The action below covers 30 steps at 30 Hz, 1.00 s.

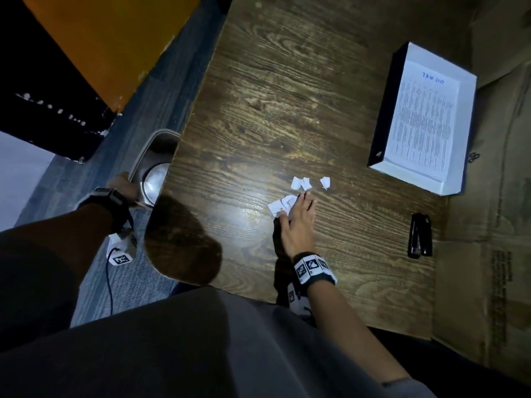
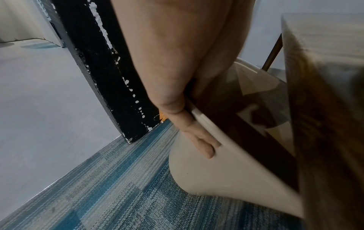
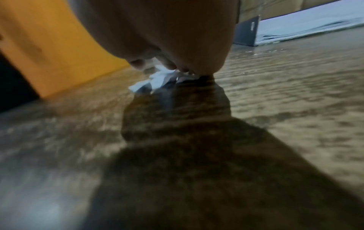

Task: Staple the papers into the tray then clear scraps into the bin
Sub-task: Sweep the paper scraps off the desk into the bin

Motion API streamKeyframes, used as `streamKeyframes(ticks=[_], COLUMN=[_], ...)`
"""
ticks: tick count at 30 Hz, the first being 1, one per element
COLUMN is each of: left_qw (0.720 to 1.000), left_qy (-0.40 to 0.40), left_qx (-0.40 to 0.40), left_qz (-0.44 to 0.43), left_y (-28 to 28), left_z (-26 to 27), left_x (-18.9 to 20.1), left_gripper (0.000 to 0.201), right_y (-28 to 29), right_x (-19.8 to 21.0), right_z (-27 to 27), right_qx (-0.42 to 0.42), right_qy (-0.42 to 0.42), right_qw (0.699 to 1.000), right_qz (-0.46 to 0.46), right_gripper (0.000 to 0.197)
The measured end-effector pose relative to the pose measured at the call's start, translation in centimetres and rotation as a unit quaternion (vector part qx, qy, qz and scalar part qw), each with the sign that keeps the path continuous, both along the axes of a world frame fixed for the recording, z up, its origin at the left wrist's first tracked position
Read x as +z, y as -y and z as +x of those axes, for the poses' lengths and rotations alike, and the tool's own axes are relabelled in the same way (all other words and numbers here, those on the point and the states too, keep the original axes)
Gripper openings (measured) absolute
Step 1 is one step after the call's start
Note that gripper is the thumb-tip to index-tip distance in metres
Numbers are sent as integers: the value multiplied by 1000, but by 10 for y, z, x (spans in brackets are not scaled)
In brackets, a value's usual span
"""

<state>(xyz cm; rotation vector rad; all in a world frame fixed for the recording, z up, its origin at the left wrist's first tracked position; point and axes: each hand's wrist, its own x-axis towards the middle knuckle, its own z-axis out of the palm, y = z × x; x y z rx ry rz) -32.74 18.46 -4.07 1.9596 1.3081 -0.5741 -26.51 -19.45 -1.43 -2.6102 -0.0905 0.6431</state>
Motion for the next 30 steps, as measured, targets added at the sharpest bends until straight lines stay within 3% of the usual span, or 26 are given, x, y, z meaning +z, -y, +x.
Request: streamKeyframes(ticks=[2,5,8,11,14,18,22,24,26,28,30], left_qw=[1000,999,999,1000,999,999,1000,1000,1000,1000,999], left_qy=[6,20,8,11,25,12,3,-2,-7,-1,11], left_qx=[-5,11,21,13,-25,-35,0,-1,-14,-26,-31], left_qz=[0,-25,-25,-6,3,17,1,3,12,17,13], left_y=[-3,-10,-2,1,2,2,4,6,5,2,-4], left_z=[-1,-3,1,3,6,10,13,16,17,16,13], left_x=[-3,-16,-7,-8,-7,0,4,8,12,11,7], left_gripper=[38,47,49,50,39,38,44,43,39,36,35], right_y=[13,67,125,131,88,16,-6,20,66,114,129], right_x=[5,9,9,4,-2,-6,-6,-5,-5,-1,3], right_z=[12,54,101,125,118,77,55,66,80,86,80], right_qx=[-23,-124,-194,-241,-204,-66,28,-40,-156,-262,-284], right_qy=[31,77,43,-7,-15,28,41,76,87,47,7], right_qw=[999,989,976,959,966,996,998,995,984,960,951], right_qz=[25,1,-92,-148,-159,-45,45,43,-20,-85,-121], right_gripper=[66,65,66,67,69,70,63,61,63,65,65])
